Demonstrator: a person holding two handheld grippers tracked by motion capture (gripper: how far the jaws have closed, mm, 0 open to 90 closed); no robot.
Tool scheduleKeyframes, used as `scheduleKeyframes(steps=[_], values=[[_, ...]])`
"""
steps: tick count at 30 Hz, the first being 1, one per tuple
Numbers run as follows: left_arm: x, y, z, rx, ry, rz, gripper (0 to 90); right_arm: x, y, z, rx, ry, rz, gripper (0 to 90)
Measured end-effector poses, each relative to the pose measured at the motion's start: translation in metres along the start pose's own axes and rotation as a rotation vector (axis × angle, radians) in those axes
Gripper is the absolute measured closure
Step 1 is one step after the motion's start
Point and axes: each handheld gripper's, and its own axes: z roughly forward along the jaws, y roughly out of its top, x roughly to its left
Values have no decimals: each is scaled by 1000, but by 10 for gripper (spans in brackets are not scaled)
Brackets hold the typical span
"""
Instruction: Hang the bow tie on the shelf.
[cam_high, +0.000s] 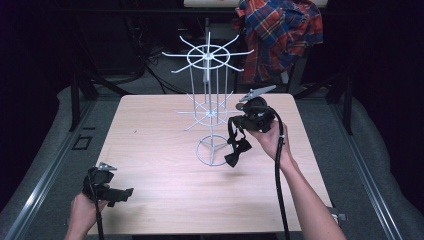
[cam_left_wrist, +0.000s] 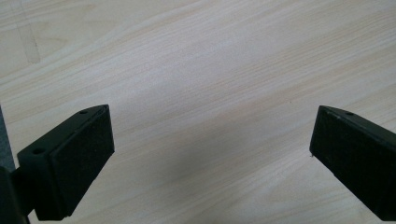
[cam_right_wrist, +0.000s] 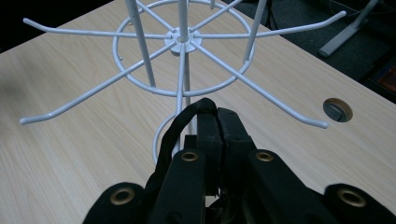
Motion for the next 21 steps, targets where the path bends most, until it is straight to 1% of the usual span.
scheduleKeyframes(steps=[2,4,8,10,15,17,21], values=[[0,0,0,-1,0,2,0,0,0,2,-6,-1,2,884],[0,0,0,-1,0,3,0,0,1,3,0,6,3,884],[0,0,0,-1,0,2,0,-3,1,4,1,27,5,883],[0,0,0,0,-1,-1,0,-5,1,5,-3,38,16,883],[1,0,-1,3,-2,4,0,-5,3,7,1,44,7,882],[1,0,-1,2,-2,4,0,-5,4,7,12,43,4,882],[0,0,-1,1,-2,3,0,-5,5,9,16,49,7,882]])
